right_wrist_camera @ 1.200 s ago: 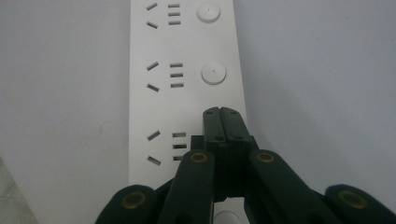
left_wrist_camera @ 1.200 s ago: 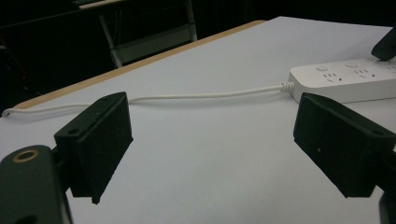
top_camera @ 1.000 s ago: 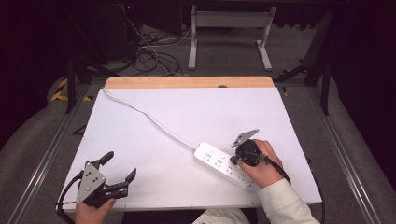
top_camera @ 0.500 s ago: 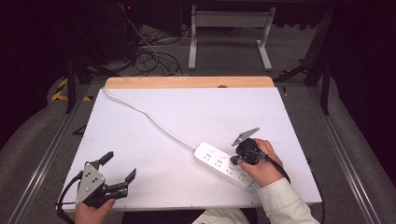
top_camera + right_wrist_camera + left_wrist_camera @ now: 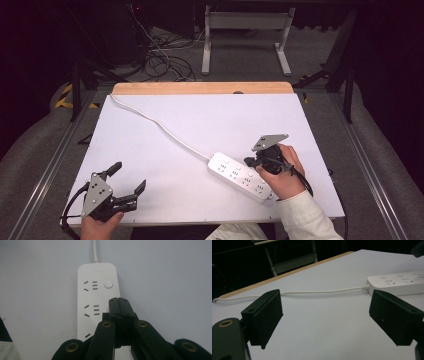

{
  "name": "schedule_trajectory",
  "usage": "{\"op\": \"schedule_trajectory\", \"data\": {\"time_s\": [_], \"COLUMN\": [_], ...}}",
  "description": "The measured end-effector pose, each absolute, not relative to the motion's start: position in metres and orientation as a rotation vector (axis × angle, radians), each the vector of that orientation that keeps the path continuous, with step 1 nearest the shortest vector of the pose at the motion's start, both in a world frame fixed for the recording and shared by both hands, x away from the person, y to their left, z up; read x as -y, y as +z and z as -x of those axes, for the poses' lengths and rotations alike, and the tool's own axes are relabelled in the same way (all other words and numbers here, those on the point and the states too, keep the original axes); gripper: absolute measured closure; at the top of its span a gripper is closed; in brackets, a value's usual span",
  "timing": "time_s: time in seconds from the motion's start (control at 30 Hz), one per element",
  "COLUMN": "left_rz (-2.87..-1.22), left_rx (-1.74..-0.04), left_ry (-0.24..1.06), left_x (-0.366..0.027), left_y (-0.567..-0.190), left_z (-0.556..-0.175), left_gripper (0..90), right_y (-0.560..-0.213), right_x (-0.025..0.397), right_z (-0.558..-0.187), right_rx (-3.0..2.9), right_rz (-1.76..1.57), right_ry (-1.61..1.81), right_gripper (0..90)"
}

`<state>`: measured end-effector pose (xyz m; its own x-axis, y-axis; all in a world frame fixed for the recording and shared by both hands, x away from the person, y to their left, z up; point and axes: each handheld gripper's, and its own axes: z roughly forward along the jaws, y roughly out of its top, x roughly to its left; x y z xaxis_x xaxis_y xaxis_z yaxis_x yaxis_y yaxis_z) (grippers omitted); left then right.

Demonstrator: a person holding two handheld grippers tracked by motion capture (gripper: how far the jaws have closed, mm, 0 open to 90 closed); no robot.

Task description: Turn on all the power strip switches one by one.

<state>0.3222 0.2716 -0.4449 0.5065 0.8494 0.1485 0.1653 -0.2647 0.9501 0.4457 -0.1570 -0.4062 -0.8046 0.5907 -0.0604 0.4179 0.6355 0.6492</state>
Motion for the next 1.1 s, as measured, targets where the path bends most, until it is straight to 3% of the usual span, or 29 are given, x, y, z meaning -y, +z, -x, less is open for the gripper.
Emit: {"op": "schedule_trajectory", "data": {"time_s": [0.6, 1.1], "left_rz": [-1.738, -1.738], "left_rx": [-0.853, -0.854], "left_ry": [0.849, 0.851], "left_x": [-0.271, -0.272], "left_y": [-0.445, -0.445], "left_z": [-0.321, -0.321], "left_gripper": [11.9, 11.9], "right_y": [-0.411, -0.437], "right_x": [0.149, 0.130], "right_z": [-0.449, -0.464], "right_rx": [-2.613, -2.696], "right_rz": [-0.800, -0.791], "right_ry": [0.904, 0.826], "right_gripper": [90.0, 90.0]}}
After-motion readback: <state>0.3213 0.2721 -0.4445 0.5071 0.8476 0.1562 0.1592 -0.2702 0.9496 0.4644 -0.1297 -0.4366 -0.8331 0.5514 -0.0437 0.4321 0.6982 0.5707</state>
